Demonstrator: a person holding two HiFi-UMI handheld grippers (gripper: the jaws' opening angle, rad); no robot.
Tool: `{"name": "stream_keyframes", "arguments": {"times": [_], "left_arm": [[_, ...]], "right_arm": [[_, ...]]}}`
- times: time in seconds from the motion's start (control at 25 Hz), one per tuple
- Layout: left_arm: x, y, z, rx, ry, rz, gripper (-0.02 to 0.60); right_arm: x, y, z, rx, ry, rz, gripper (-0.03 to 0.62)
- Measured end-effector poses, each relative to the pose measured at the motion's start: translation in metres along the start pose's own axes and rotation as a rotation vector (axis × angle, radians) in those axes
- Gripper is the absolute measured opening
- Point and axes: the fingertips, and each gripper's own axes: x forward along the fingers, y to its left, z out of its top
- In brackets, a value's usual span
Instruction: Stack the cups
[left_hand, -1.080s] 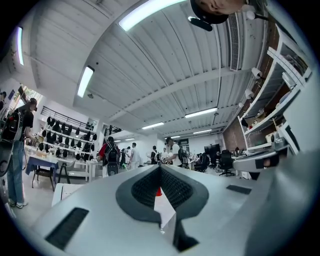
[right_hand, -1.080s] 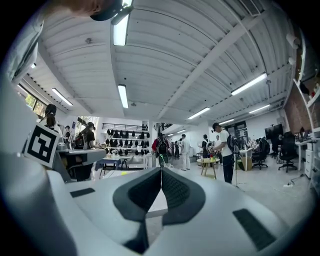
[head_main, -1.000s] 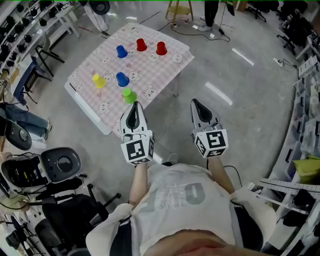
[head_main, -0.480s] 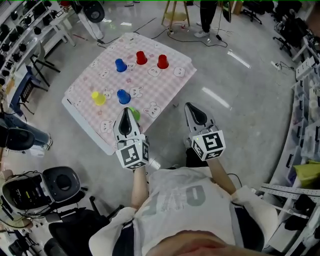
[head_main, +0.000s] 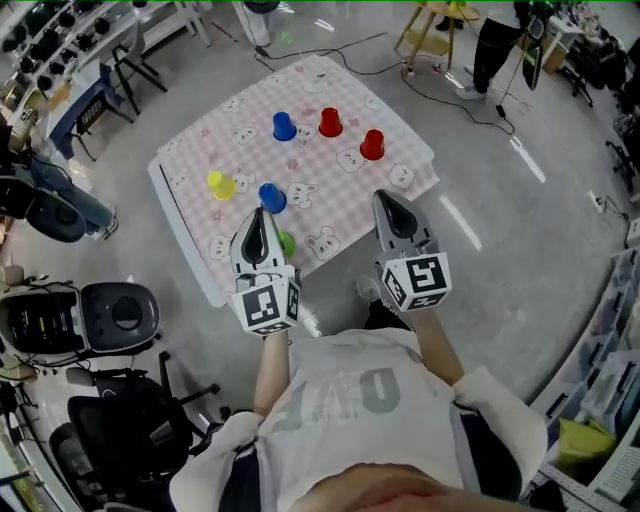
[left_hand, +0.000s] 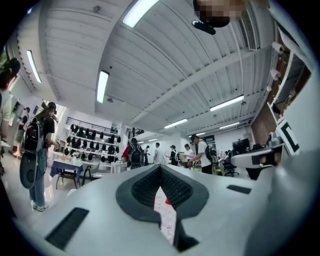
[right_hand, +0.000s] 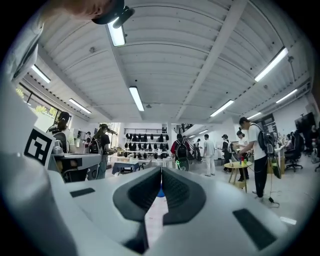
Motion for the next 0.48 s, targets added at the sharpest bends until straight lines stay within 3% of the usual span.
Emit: {"name": "stream_keyframes", "arguments": {"times": [0.48], "left_arm": [[0.063,0.039,-0.007,0.029,0.012,0.365,0.025]], "right_arm": [[0.128,-0.05,0.001,-0.041,0.018,0.292,0.029]]}}
